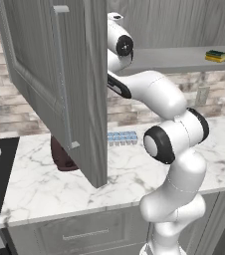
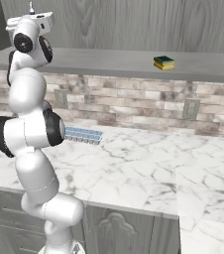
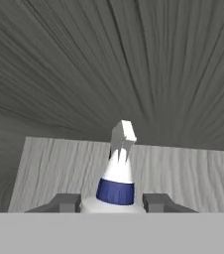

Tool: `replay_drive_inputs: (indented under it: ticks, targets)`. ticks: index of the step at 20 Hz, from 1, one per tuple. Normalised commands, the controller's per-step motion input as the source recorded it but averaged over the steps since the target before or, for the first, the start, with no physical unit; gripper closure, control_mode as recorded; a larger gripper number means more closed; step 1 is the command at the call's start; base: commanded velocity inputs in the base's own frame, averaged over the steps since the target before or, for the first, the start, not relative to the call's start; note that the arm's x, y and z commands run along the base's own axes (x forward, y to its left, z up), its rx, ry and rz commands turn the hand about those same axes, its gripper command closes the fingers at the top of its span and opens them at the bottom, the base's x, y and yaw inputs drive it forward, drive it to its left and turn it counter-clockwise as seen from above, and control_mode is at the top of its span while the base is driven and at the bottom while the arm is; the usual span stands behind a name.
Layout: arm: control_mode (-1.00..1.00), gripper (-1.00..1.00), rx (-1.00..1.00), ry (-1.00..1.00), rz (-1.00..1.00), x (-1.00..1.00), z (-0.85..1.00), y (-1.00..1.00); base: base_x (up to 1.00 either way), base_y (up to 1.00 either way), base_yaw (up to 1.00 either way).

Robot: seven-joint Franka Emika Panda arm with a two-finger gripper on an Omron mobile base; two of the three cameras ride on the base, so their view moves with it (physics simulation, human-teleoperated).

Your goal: Pick the spray and sponge from the cabinet and place them on the counter.

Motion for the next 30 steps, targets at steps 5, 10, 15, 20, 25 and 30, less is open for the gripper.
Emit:
replay_drive_inputs:
  ticks: [5,10,15,20,25,30]
  targets:
    - [-1.0,1.0,0.0,0.0,0.0,-0.22,0.1,-0.04,0.0,0.0,0.0]
    - [-1.0,1.0,0.0,0.01,0.0,-0.41,0.04,-0.26,0.0,0.0,0.0]
    - [-1.0,1.0,0.0,0.03,0.0,-0.43,0.05,-0.41,0.0,0.0,0.0]
    - [-1.0,1.0,0.0,0.03,0.0,-0.46,0.1,-0.49,0.0,0.0,0.0]
    - [-1.0,1.0,0.0,0.02,0.0,-0.5,0.14,-0.51,0.0,0.0,0.0]
    - [-1.0,1.0,0.0,0.02,0.0,-0.6,0.14,-0.6,0.0,0.0,0.0]
